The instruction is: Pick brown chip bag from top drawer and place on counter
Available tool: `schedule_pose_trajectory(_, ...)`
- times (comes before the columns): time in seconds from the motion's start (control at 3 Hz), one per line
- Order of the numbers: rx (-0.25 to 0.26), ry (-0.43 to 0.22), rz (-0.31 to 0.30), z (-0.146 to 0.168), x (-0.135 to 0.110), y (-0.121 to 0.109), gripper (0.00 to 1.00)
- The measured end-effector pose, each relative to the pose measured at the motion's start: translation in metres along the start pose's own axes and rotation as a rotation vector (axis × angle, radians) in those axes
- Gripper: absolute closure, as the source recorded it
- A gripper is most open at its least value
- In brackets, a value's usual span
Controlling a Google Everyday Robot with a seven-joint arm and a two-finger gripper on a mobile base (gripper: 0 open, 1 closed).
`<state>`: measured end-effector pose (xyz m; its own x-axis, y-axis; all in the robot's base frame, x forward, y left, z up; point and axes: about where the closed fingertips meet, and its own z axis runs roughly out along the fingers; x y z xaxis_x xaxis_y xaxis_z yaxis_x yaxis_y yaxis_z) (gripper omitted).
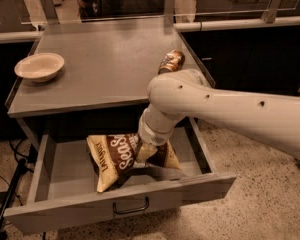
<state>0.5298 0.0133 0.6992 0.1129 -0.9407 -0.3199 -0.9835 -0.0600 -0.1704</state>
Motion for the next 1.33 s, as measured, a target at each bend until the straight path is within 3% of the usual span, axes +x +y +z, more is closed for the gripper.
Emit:
schedule_pose_trajectory(0.33, 0.042, 0.042, 0.003, -0.062, -0.001, 0.008, 1.0)
schedule_pose_trajectory(0.67, 0.043, 0.053, 0.01, -0.07, -0.004, 0.009, 1.0)
schedule_pose_trajectory(1.0, 0.078, 0.063, 0.005, -0.098, -0.009, 0.012, 1.0)
schedule_pose_trajectory(1.33, 0.159, 0.086, 0.004, -0.137, -0.016, 0.024, 1.0)
